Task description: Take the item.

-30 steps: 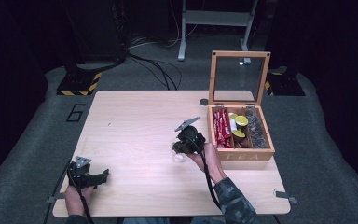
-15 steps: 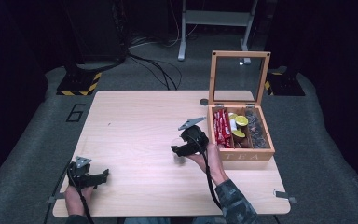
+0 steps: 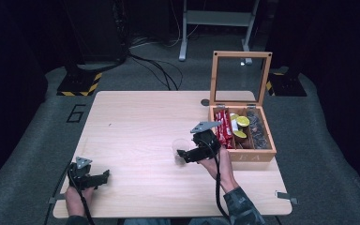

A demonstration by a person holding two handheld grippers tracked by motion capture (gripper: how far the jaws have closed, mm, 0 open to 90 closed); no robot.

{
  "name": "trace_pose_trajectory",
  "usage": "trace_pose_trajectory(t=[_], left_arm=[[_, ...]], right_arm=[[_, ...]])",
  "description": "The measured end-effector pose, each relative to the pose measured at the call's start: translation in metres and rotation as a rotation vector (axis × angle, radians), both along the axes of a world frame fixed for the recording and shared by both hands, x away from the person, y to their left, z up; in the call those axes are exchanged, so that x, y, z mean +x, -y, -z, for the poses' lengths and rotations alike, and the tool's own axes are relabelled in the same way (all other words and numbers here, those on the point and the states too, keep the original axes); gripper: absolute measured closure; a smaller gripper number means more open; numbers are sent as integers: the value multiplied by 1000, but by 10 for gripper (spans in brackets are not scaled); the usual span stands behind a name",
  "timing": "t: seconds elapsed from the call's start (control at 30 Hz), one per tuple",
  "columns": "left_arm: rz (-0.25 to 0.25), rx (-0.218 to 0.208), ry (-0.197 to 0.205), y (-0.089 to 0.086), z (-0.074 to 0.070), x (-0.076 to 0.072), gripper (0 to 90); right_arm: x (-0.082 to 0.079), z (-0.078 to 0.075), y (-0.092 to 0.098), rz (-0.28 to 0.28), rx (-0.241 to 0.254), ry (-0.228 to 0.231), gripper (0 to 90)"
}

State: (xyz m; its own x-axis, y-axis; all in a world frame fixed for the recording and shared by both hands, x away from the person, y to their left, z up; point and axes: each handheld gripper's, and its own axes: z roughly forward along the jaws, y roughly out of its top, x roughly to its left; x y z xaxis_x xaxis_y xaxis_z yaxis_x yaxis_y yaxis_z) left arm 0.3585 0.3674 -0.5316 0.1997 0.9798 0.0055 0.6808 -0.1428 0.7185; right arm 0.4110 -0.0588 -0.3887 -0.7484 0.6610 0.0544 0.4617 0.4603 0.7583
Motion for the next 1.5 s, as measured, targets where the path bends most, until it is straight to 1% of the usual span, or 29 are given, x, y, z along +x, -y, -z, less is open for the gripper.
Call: trace_pose_trajectory(t=[0.03, 0.1, 0.13, 0.2, 0.23, 0.27, 0.3, 0.33, 0.4, 0.43, 0.47, 0.53, 0.6, 0.63, 0.7, 0.9, 0.93, 0.97, 1.07, 1.17, 1.2, 1.23, 1.27, 1.3, 1.37, 1.4, 1.43, 1.47, 1.5], left_arm=[[0, 0, 0, 0, 0, 0, 23], [0, 0, 1, 0, 0, 0, 24], [1, 0, 1, 0, 0, 0, 24], [0, 0, 1, 0, 0, 0, 24], [0, -2, -2, 0, 0, 0, 23], [0, -2, -2, 0, 0, 0, 23], [0, -1, 0, 0, 0, 0, 23], [0, -2, -2, 0, 0, 0, 24], [1, 0, 1, 0, 0, 0, 24], [1, 0, 1, 0, 0, 0, 23], [0, -1, -1, 0, 0, 0, 24], [0, -1, -1, 0, 0, 0, 24], [0, -1, -1, 0, 0, 0, 24], [0, -1, -2, 0, 0, 0, 24], [0, -2, -1, 0, 0, 0, 24], [0, -2, -2, 0, 0, 0, 24], [0, -1, -2, 0, 0, 0, 23], [0, 0, 0, 0, 0, 0, 24], [0, -2, -2, 0, 0, 0, 24], [1, -1, 0, 0, 0, 0, 24], [1, -1, 0, 0, 0, 0, 24], [1, 0, 0, 0, 0, 0, 24], [1, 0, 1, 0, 0, 0, 24], [1, -1, 1, 0, 0, 0, 24], [0, 0, 1, 0, 0, 0, 23], [0, 0, 1, 0, 0, 0, 23], [0, 0, 1, 0, 0, 0, 23], [0, 0, 1, 0, 0, 0, 23], [0, 0, 0, 0, 0, 0, 23]], right_arm=[[-4, -2, 5, 2, -2, 9, 98], [-5, -3, 6, 2, -2, 11, 90], [-8, -5, 11, 2, -10, 22, 76], [-10, -6, 13, 5, -7, 25, 72], [-14, -8, 19, 18, -7, 30, 66], [-14, -8, 19, 18, -7, 30, 66], [-15, -9, 21, 18, -8, 40, 65], [-19, -11, 26, 34, -8, 42, 62], [-19, -11, 29, 32, -14, 49, 62], [-22, -12, 31, 47, -14, 51, 62], [-22, -12, 35, 43, -21, 60, 62], [-26, -12, 40, 67, -17, 62, 63], [-29, -11, 47, 76, -21, 71, 63], [-33, -9, 55, 93, -22, 72, 65], [-34, -9, 58, 105, -24, 71, 66], [-45, 0, 84, 171, -39, 74, 73], [-46, 2, 88, 183, -43, 75, 73], [-48, 8, 98, 206, -46, 82, 74], [-54, 18, 112, 263, -50, 83, 75], [-59, 33, 127, 316, -60, 77, 71], [-59, 33, 127, 316, -60, 77, 71], [-59, 39, 133, 332, -62, 69, 68], [-61, 51, 144, 370, -58, 49, 54], [-61, 56, 148, 375, -60, 46, 39], [-62, 67, 156, 425, -74, 32, 0], [-63, 73, 161, 443, -92, 28, 0], [-63, 73, 161, 443, -92, 28, 0], [-63, 79, 165, 459, -96, 20, 0], [-63, 90, 175, 491, -86, -3, 0]])
